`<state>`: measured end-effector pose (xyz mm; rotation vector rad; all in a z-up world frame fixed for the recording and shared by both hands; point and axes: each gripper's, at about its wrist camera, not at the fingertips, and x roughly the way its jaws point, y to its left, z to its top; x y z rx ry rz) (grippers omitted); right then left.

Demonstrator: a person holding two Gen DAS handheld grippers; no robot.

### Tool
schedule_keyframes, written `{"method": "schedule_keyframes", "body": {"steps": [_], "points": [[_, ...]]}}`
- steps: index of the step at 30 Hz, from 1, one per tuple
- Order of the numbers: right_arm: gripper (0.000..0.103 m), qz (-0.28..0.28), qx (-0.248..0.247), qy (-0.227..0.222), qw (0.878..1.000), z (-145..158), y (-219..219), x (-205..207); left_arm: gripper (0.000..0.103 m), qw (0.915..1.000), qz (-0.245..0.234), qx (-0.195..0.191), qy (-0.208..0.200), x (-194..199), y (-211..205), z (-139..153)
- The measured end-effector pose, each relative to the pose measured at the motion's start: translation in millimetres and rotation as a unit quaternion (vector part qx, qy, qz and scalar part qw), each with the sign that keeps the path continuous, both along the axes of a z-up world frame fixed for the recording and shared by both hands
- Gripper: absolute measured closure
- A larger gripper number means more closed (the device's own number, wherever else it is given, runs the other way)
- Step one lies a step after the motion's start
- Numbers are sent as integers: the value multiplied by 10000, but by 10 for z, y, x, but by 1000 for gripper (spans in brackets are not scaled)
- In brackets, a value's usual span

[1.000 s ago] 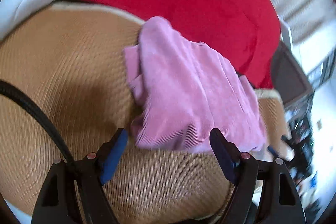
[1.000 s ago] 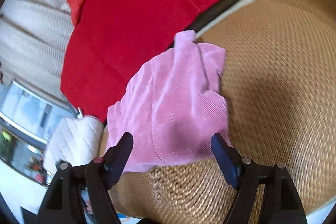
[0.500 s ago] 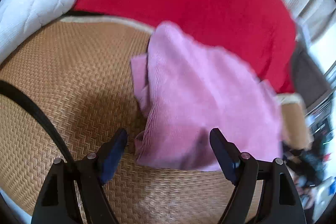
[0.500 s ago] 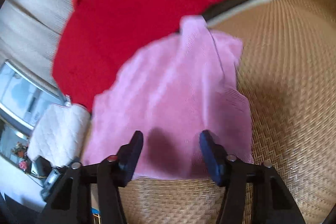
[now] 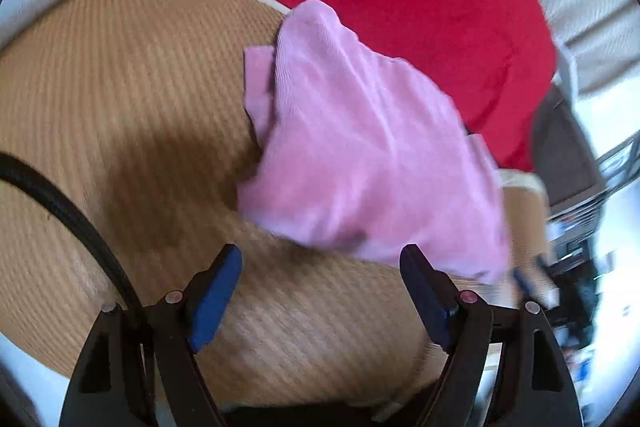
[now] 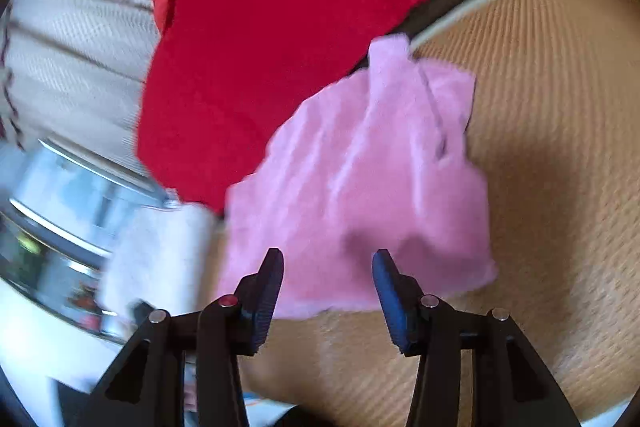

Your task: Fold large clothes

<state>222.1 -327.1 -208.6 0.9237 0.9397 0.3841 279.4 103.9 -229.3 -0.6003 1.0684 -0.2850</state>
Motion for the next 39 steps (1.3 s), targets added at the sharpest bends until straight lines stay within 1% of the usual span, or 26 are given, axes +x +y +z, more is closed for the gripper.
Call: {"method": "schedule_keyframes", "body": {"steps": [1,2,4,6,8,10,13,16,19,20,21,22,23,25,27,29,30,34,36,38,39], "points": [[49,-23,10,46,10000,10,-19,-66,20,9995,116,-277,83,-25,36,-29],[46,-59,93,131,9999,-50,-51,-136,20,9980,250,-535,208,-24,63,-73],[42,-176,407,316,9985,-192,-108,-241,20,9948,434,-855,333,-6,87,-155],[39,-316,584,457,9967,-305,-164,-292,20,9934,593,-933,318,-4,42,-183],[36,-530,631,630,9946,-439,-227,-308,20,9919,764,-988,218,71,-1,-232],[36,-736,681,725,9923,-565,-274,-284,20,9888,967,-1124,194,125,22,-280],[36,-963,715,560,9912,-612,-328,-214,20,9847,1151,-1287,237,261,-51,-393],[35,-1115,821,463,9893,-619,-305,-42,21,9822,1307,-1348,101,359,-127,-415],[36,-1345,556,314,9889,-573,-265,101,22,9781,1514,-1430,25,442,-185,-456],[38,-1377,450,318,9889,-552,-248,147,26,9776,1560,-1415,16,486,-190,-519],[40,-1411,346,326,9889,-542,-230,182,37,9781,1596,-1333,18,510,-196,-524],[54,-1433,96,395,9888,-538,-202,230,52,9800,1608,-1169,30,538,-207,-530],[73,-1419,6,426,9890,-549,-182,255,57,9812,1592,-1093,26,561,-213,-535],[76,-1452,31,371,9887,-548,-185,237,70,9817,1528,-1136,-41,567,-216,-514],[80,-1442,-322,148,9889,-412,-63,201,75,9842,1407,-1046,-242,554,-239,-434],[82,-1415,-672,-70,9876,-262,11,113,76,9867,1311,-879,-390,521,-269,-350],[82,-1405,-748,-121,9872,-206,31,74,77,9872,1281,-854,-420,492,-270,-325],[83,-1254,-959,-262,9871,-80,34,-159,77,9893,1137,-783,-471,208,-231,-263],[83,-1170,-997,-214,9879,-88,32,-344,77,9907,1049,-719,-476,45,-220,-271],[82,-1087,-955,-122,9894,-139,26,-528,77,9917,970,-737,-413,-170,-200,-320],[83,-1056,-951,-78,9898,-168,21,-590,77,9921,943,-736,-389,-209,-193,-354]]}}
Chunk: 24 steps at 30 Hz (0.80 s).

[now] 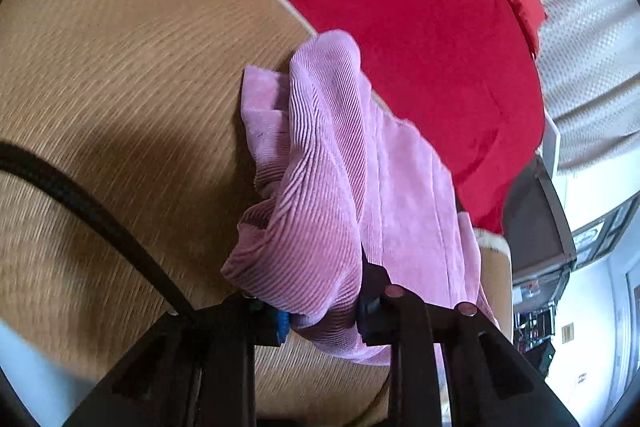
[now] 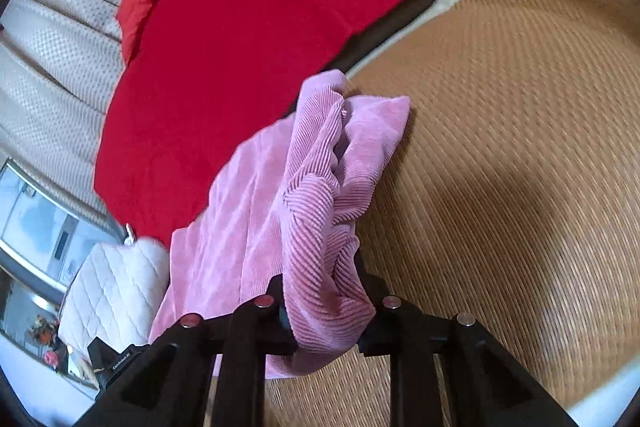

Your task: Fold large clothes

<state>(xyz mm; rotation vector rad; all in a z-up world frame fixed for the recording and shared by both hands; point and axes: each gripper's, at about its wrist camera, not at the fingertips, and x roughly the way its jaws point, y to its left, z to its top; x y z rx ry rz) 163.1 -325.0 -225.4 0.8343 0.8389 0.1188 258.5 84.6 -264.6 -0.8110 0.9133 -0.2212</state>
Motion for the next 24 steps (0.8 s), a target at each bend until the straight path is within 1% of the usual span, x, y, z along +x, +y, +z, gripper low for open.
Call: {"method": "schedule_keyframes", "body": {"steps": [2,3,4,5,6,8,10,12,14,16,19,20,21,23,24], "points": [[82,179,-93,136,9997,-60,21,-114,75,9999,-91,48,66,-49,6,-75],[82,232,-108,183,9995,-72,11,-119,72,9999,-91,-40,106,4,32,-122],[81,261,-49,227,9994,-82,-3,-125,67,9996,-47,-213,188,31,68,-158],[78,267,28,300,9992,-68,-23,-122,62,9990,-22,-342,273,56,90,-191],[78,268,98,379,9989,-35,-43,-113,54,9985,-8,-426,354,83,111,-212],[70,199,81,566,9982,34,-118,-124,51,9974,39,-609,389,95,153,-241],[67,108,30,550,9984,141,-248,-123,42,9961,140,-810,326,100,180,-258],[66,-101,-60,477,9988,271,-398,-184,39,9955,234,-885,226,102,157,-278],[66,-334,-83,354,9988,347,-547,-346,40,9953,283,-908,166,69,52,-286],[66,-320,-230,97,9992,530,-539,-344,40,9949,364,-931,92,48,-9,-267],[66,137,-363,-163,9991,686,-262,-179,42,9940,497,-970,27,69,-83,-289],[66,374,-389,-158,9984,703,-124,-63,44,9939,522,-969,21,113,-156,-313],[66,626,-391,-96,9972,681,20,78,45,9936,533,-995,12,96,-122,-335],[67,1016,-366,51,9941,607,358,353,44,9926,535,-1089,0,95,-92,-392],[68,1128,-362,81,9929,570,476,425,43,9923,539,-1115,6,102,-93,-403]]}}
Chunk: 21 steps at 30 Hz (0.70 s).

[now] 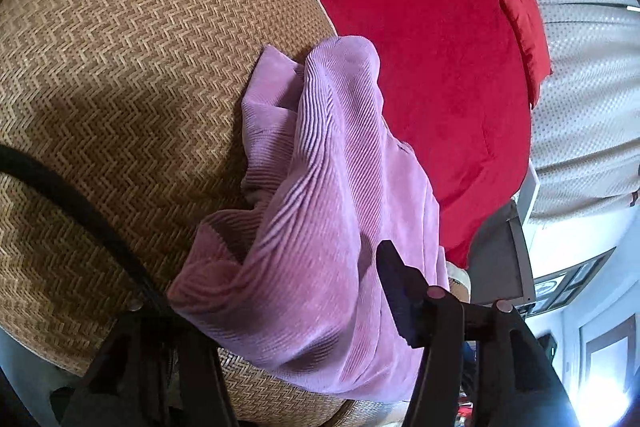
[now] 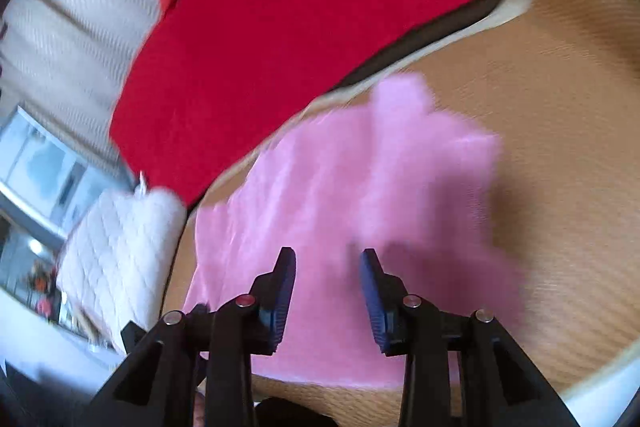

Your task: Fold large clothes

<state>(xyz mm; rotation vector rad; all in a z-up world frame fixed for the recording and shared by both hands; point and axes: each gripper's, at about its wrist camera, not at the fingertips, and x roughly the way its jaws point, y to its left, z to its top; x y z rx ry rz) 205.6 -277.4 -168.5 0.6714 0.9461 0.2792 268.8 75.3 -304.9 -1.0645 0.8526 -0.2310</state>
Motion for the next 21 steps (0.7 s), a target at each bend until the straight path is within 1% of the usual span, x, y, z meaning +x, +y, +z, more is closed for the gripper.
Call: {"method": "schedule_keyframes", "body": {"steps": [2,4,6,7,8,9,10,12,14,15,17,18,19,21], "points": [[69,131,28,44,9999,-49,239,188,40,10000,-8,-30,-23,16,-1,-12],[69,153,32,-14,9999,-73,443,365,40,9999,-58,137,-66,42,-11,11],[69,113,-377,-72,9992,-130,582,500,42,9990,-144,416,-124,67,-74,58],[69,134,-509,58,9986,-266,609,585,48,9980,-181,578,-161,79,-105,68],[72,218,-510,495,9972,-507,628,689,51,9972,-201,693,-172,92,-124,64],[72,209,-209,532,9981,-661,570,711,57,9966,-219,780,-154,99,-143,73],[73,183,-37,459,9988,-677,519,699,60,9966,-227,783,-146,114,-149,62],[76,236,92,602,9979,-677,443,700,65,9965,-213,795,-164,137,-172,51],[76,287,215,588,9976,-707,433,700,70,9939,-288,1008,-330,187,-189,127],[76,317,235,552,9977,-718,436,689,72,9911,-364,1188,-468,181,-227,198],[76,366,267,547,9975,-715,378,661,74,9802,-615,1685,-840,158,-379,429],[76,384,305,553,9973,-705,370,666,74,9753,-716,1856,-961,86,-458,529],[76,408,386,564,9968,-736,343,675,74,9675,-863,2095,-1124,84,-557,632],[76,418,584,636,9954,-773,270,696,75,9470,-1233,2572,-1477,63,-824,851]]}}
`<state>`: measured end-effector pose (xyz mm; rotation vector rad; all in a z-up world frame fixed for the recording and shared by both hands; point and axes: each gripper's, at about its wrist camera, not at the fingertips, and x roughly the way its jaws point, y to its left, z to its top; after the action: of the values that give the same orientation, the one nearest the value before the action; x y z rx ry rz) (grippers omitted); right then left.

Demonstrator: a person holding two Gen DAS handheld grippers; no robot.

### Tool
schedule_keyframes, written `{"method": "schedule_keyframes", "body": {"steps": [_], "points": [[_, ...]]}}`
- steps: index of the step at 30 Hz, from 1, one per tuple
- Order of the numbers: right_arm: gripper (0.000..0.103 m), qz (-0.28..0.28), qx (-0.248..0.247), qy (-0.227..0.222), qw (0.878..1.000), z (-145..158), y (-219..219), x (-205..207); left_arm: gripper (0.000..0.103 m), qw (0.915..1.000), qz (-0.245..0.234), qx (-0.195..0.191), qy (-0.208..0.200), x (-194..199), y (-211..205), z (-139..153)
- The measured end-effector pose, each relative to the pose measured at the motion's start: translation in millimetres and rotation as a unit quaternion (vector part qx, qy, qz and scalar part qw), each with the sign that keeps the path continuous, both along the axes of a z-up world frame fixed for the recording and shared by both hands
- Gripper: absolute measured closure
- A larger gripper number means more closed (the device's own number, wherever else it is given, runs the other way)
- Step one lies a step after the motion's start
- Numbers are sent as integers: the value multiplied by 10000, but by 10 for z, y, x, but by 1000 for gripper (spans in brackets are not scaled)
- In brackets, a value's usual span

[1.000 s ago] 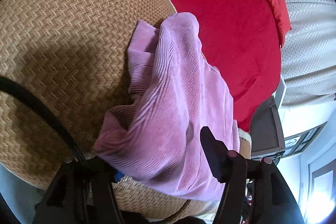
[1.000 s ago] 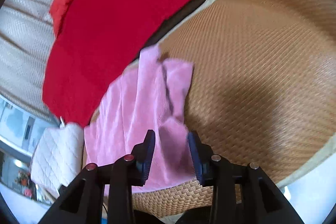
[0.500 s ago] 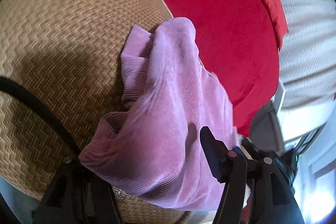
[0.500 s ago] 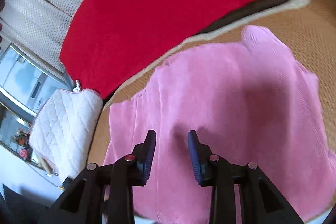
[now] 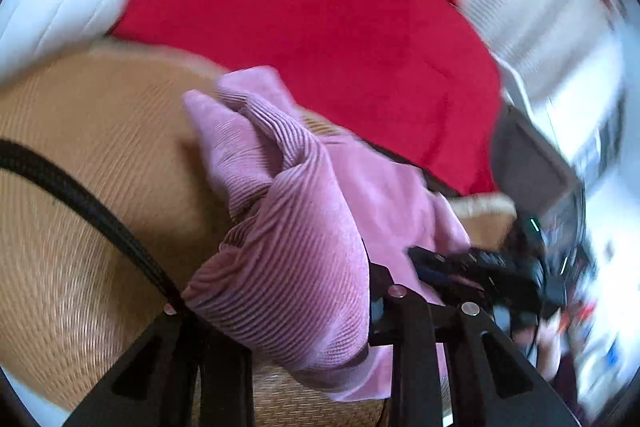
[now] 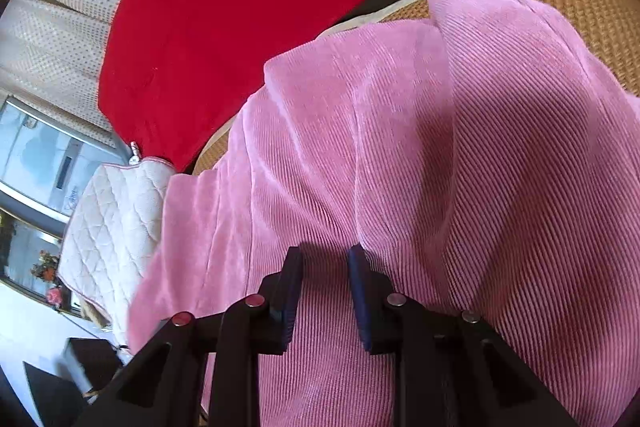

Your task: Fold large clothes

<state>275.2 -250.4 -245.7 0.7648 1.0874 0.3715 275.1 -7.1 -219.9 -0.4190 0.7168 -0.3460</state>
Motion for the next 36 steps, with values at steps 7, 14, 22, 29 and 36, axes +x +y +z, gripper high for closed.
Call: {"method": "schedule_keyframes", "body": {"steps": [7,14,22,29,36], "points": [[73,-9,1429,465,9886,-130,-407,45,75,9669,-1821,1711,-519,-135,-1337,169],[51,-155,2315,450,9717,-206,-784,12,74,9750,-1930,1098,-74,17,-1359,-185],[17,-631,3028,-227,9507,18,-1017,-170,74,9739,-1974,1115,-136,-43,-1408,-212],[10,128,2287,-257,9731,192,-371,6,72,9744,-2050,909,-143,-100,-1237,-190],[78,794,338,-468,9952,271,252,77,37,9751,-2186,-377,-24,-316,-474,12]]}}
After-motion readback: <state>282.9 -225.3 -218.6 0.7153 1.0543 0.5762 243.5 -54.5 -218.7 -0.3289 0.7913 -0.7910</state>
